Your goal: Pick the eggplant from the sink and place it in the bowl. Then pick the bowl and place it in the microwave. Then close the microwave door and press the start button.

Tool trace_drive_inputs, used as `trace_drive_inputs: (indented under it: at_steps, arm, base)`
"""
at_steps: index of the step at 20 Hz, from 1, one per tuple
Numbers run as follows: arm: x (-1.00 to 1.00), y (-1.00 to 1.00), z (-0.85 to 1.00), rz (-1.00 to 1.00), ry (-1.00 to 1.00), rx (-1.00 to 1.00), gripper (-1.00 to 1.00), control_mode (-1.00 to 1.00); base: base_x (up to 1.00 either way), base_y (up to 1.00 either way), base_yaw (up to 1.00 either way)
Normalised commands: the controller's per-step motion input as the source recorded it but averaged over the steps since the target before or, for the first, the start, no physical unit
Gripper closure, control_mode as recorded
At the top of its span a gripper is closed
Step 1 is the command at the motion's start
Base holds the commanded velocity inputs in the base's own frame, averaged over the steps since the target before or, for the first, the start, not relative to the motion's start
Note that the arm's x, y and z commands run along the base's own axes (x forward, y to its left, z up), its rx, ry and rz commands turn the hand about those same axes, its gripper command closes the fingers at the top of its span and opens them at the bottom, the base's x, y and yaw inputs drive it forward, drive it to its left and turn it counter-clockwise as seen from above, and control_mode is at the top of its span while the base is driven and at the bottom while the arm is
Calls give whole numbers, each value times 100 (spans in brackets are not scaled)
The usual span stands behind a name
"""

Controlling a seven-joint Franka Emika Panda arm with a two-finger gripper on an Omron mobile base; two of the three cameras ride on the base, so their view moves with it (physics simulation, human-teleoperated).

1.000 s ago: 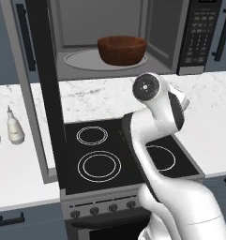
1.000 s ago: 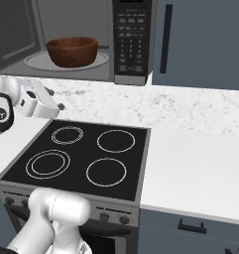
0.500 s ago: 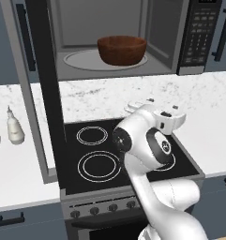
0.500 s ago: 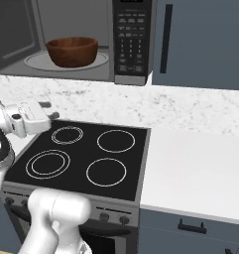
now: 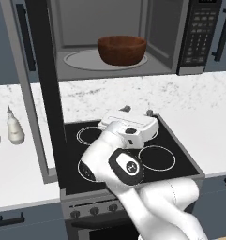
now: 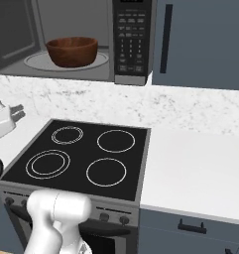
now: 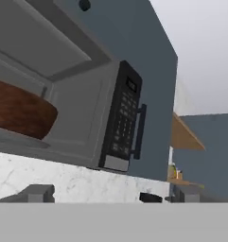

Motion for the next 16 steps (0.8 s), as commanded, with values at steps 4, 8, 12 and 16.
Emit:
trace_drive_inputs:
  at_steps: [4,8,12,16]
  arm:
    - [1,74,-23,-10,-2,-33,-100,-100]
    - [1,90,-1,-19,-1,-38,-100,-100]
    - [0,99,3,-21,0,-37,-100,-100]
    - [2,89,0,-19,0,-27,-100,-100]
  base:
    - [0,0,0]
    - [0,0,0]
    - [0,0,0]
    - [0,0,0]
